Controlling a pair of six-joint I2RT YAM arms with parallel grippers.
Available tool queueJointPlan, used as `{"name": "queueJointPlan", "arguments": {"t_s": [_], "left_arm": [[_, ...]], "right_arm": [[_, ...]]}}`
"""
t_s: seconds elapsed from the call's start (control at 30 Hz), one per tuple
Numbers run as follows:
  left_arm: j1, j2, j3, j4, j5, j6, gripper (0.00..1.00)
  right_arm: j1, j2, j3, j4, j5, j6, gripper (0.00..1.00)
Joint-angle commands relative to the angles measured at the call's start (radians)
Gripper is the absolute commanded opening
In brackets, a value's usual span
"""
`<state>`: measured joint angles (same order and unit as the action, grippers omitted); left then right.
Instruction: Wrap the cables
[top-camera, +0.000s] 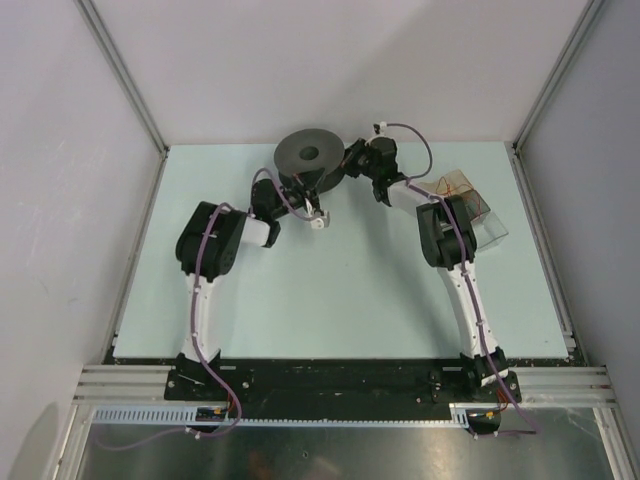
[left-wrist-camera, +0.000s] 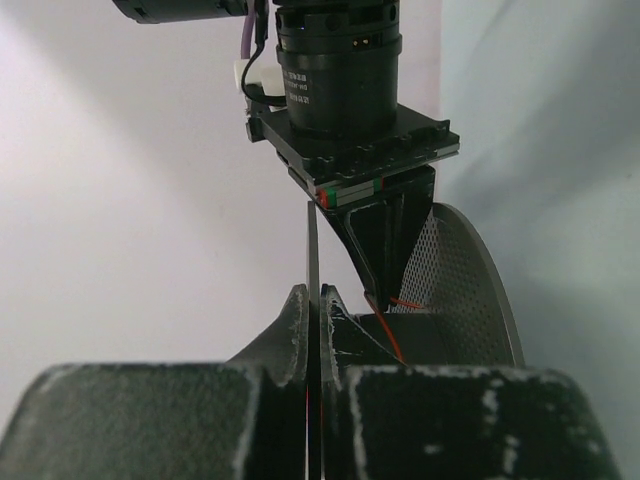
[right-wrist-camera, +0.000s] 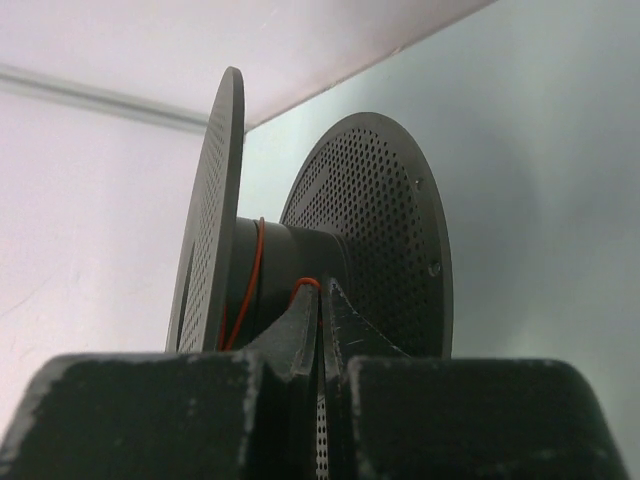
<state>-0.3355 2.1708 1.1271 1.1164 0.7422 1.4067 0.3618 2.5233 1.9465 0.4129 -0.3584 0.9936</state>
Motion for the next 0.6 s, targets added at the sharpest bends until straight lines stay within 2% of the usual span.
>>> {"name": "queueJointPlan", "arguments": {"t_s": [0.0, 0.23, 0.43, 0.57], "left_arm": [[-0.011, 0.134, 0.144, 0.302, 0.229, -0.013, 0.0], [0.005, 0.333, 0.352, 0.311, 0.264, -0.014, 0.0], [0.016, 0.45, 0.492, 0.31, 0.278, -0.014, 0.0], [0.023, 0.51, 0.568, 0.307, 0.279, -0.012, 0.04]], "right_arm": [[-0.054, 0.125, 0.167, 0.044, 0.231, 0.007, 0.0], [-0.064, 0.288, 0.317, 0.019, 0.267, 0.06, 0.0], [-0.073, 0.372, 0.408, -0.01, 0.289, 0.094, 0.0], [-0.082, 0.404, 0.437, -0.01, 0.303, 0.104, 0.01]]}}
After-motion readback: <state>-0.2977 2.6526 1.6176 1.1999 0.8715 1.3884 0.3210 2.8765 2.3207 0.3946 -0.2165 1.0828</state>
